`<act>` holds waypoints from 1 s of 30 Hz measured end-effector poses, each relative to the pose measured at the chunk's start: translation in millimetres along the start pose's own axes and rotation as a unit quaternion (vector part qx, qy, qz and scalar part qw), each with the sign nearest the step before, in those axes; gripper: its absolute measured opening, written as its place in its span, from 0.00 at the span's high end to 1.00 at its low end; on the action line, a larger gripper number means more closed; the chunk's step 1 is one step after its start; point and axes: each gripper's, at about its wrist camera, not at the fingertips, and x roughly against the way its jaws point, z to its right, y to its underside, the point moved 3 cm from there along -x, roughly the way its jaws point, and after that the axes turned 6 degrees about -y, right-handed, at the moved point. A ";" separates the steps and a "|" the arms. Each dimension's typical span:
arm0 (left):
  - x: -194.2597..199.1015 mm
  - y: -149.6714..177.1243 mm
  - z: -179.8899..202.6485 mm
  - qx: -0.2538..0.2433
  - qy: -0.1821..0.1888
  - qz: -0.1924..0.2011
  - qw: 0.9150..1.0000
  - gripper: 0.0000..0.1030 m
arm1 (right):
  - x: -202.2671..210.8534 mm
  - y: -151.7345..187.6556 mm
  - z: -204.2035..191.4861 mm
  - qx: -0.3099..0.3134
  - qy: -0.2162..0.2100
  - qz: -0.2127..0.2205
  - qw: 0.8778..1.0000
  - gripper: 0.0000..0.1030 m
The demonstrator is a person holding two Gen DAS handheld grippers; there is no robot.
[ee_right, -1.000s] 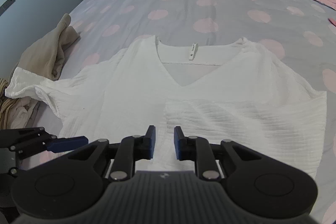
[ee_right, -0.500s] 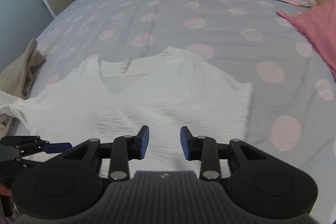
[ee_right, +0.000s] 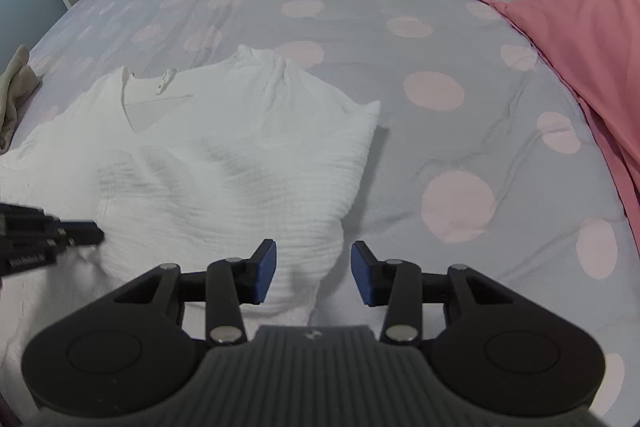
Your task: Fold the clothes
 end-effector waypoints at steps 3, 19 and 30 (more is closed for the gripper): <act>14.1 -11.6 -8.2 0.019 -0.005 0.031 0.999 1.00 | -3.4 5.7 3.0 0.006 -0.001 -0.009 1.000 0.56; -22.7 -3.3 -16.5 0.060 -0.026 -0.028 0.997 0.65 | -6.6 8.6 -2.7 0.018 -0.010 -0.016 1.000 0.55; 6.7 -25.1 -18.7 0.078 0.008 0.047 0.996 0.96 | -13.7 11.2 -5.6 0.027 -0.015 -0.032 0.999 0.48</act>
